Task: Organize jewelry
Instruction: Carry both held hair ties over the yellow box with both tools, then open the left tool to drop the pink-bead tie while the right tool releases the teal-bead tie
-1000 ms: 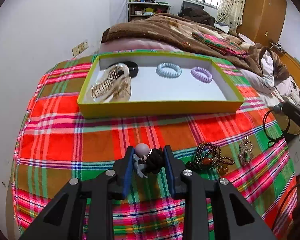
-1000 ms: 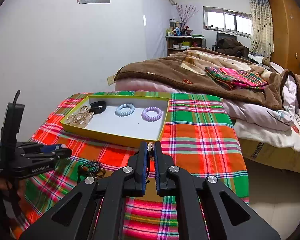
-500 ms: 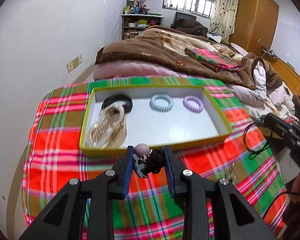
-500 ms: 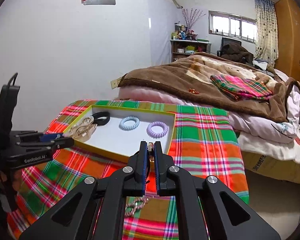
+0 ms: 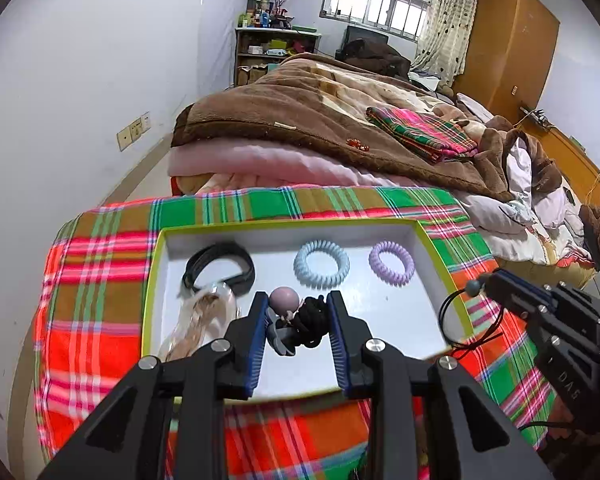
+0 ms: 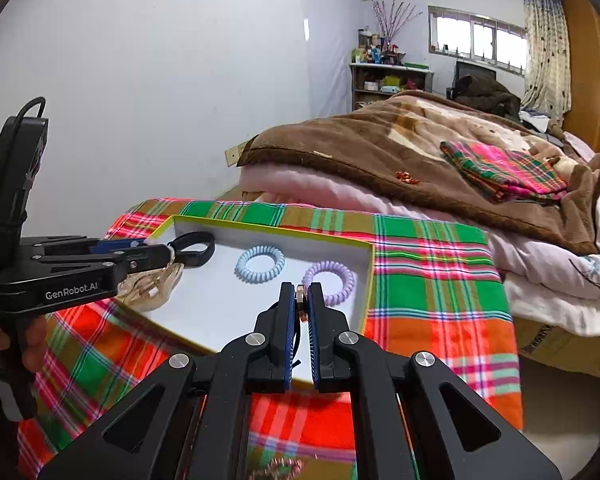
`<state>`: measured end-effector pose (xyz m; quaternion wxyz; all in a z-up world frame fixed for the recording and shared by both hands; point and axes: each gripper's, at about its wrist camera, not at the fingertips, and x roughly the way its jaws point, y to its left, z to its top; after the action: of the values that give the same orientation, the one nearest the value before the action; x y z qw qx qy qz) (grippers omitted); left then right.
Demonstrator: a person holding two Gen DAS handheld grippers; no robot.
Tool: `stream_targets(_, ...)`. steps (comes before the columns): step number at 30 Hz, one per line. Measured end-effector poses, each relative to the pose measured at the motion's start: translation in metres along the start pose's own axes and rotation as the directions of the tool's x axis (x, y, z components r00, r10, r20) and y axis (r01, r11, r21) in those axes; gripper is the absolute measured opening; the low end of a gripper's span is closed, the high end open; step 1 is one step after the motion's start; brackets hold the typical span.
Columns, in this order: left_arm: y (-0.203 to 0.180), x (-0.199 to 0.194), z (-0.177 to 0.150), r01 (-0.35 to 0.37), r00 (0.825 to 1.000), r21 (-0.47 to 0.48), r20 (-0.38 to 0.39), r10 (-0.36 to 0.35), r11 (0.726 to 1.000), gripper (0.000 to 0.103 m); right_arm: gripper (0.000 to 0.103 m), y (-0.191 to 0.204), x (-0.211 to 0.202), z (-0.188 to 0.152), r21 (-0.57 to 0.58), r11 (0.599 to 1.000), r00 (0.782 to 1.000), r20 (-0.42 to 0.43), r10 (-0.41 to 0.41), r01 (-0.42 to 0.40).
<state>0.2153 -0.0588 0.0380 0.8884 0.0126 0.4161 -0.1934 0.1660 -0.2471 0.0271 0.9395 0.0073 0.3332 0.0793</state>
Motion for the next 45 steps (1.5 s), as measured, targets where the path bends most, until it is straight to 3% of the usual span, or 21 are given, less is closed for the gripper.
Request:
stream_targets(9, 0.008, 0.035, 0.021, -0.013, 0.999, -0.009, -0.037, 0.013, 1.0, 0.031, 0.006, -0.001, 0.045, 0.011, 0.009, 1.0, 0.998, -0.063, 0.018, -0.017)
stream_targets(20, 0.012, 0.068, 0.024, -0.031, 0.995, -0.009, -0.092, 0.03, 0.999, 0.031, 0.006, -0.001, 0.082, 0.003, 0.007, 0.999, 0.99, -0.138, 0.037, -0.037)
stream_targets(45, 0.009, 0.086, 0.018, -0.047, 0.991, -0.001, -0.129, 0.047, 0.999, 0.032, 0.009, -0.002, 0.1, -0.002, -0.013, 1.0, 0.987, -0.161, 0.016, -0.018)
